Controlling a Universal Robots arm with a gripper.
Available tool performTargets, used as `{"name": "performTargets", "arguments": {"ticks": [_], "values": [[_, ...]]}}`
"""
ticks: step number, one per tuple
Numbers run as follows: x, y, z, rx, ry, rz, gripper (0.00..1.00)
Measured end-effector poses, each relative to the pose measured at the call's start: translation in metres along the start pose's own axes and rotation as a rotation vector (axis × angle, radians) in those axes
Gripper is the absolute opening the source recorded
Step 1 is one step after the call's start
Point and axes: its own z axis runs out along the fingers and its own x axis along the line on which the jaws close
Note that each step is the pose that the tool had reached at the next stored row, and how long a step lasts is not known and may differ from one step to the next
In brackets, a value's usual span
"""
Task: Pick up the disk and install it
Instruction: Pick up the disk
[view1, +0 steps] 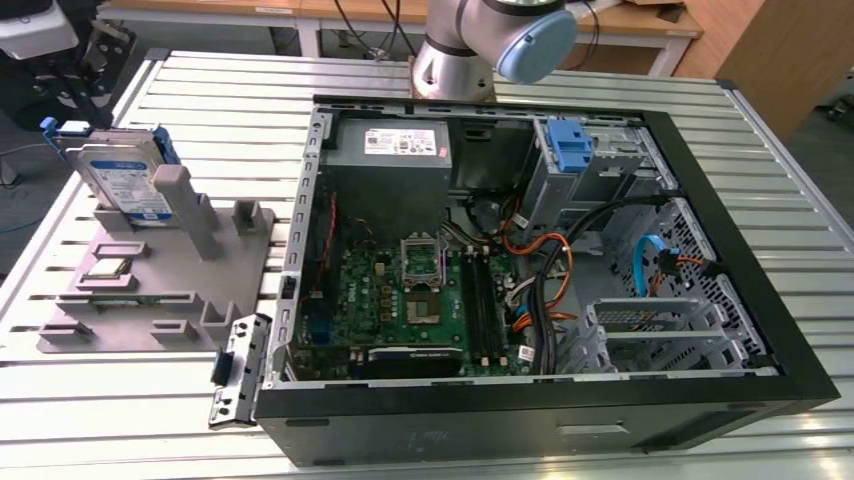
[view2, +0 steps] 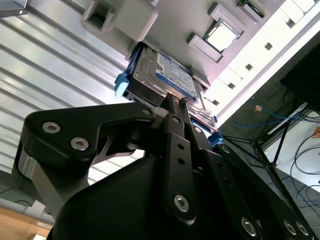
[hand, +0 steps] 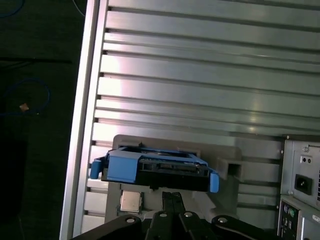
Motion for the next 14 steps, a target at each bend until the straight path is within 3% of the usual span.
{"name": "performTargets", "arguments": {"ticks": [9,14], "values": [[0.0000,0.0000,0.0000,-0.0001,0.0008,-0.018,0.11],[0.0000,0.0000,0.0001,-0.0004,0.0038,-0.088,0.11]]}}
